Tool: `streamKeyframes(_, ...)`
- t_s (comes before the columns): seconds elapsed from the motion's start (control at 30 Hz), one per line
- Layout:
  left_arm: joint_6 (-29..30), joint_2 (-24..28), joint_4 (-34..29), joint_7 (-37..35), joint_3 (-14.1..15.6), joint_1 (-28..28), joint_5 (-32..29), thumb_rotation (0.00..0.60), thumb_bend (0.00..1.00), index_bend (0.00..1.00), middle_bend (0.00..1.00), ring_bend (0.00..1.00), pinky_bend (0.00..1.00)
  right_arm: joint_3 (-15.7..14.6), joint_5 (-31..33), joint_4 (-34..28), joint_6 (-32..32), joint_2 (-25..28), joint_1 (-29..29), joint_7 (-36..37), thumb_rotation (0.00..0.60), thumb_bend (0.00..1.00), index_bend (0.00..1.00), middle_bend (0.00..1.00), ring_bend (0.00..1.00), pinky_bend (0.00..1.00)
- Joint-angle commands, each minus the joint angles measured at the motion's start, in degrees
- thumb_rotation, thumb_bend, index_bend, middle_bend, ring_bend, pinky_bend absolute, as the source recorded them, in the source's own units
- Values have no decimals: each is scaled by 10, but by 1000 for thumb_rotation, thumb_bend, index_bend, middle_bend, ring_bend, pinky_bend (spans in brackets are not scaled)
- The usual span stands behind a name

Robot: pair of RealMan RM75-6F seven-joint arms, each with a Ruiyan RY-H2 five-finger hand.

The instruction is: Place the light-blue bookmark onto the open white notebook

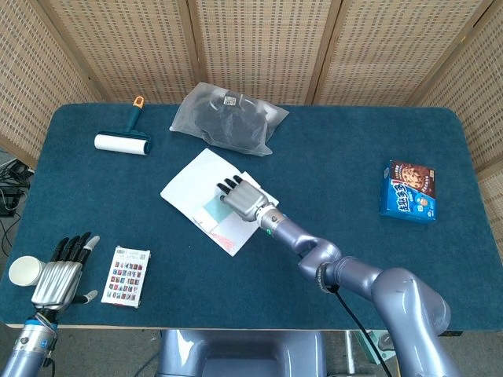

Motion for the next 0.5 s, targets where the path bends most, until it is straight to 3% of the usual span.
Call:
streamKeyframes(0.03, -2, 0, 0, 0, 0, 0, -1, 600, 0, 0, 0, 0, 0, 2, 0, 8, -4, -7, 1, 1, 600, 918, 293, 96, 0, 125)
streamKeyframes(0.5, -8, -2, 3, 0, 1, -3, -4, 600, 0, 0, 0, 0, 0, 2, -18, 47, -14, -36, 2, 19, 600, 914, 293, 89, 0, 111)
